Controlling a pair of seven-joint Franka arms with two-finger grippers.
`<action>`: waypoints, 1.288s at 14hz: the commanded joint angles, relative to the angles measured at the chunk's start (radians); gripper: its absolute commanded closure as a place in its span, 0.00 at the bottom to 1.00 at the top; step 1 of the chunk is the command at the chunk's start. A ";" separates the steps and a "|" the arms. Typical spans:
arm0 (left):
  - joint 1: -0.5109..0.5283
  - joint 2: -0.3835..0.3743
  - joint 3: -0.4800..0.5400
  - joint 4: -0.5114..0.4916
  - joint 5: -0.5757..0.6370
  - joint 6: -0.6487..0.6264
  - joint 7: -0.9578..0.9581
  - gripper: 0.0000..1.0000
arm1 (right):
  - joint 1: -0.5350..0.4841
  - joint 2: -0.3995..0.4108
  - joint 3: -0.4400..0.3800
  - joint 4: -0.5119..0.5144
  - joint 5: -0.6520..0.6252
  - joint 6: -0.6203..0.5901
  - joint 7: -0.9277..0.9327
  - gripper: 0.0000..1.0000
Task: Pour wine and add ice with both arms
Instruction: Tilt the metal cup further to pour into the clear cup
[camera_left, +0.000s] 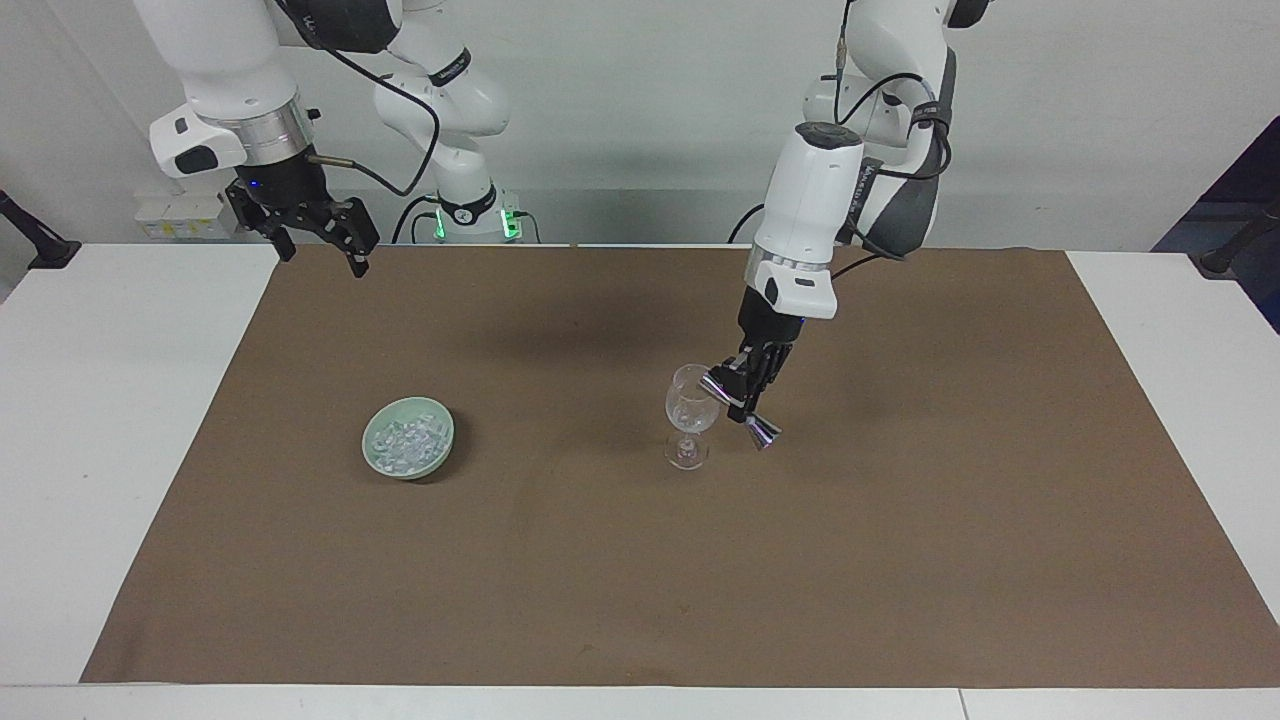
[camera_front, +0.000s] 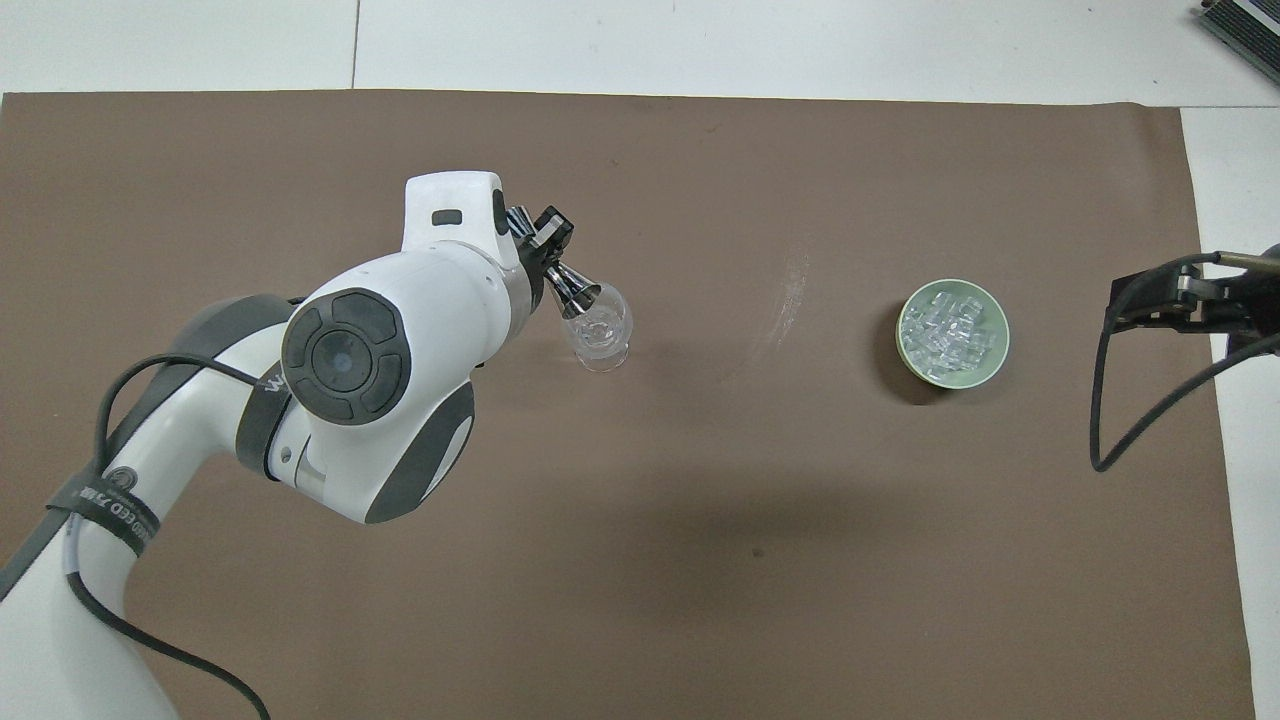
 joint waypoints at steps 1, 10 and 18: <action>-0.021 -0.006 0.018 -0.002 0.056 0.015 -0.014 1.00 | -0.017 -0.016 0.006 -0.023 0.015 0.022 -0.032 0.00; -0.022 -0.005 0.018 0.007 0.079 0.015 -0.016 1.00 | -0.017 -0.016 0.006 -0.023 0.014 0.022 -0.032 0.00; -0.027 0.009 0.018 0.027 0.113 0.015 -0.019 1.00 | -0.017 -0.016 0.006 -0.023 0.015 0.022 -0.032 0.00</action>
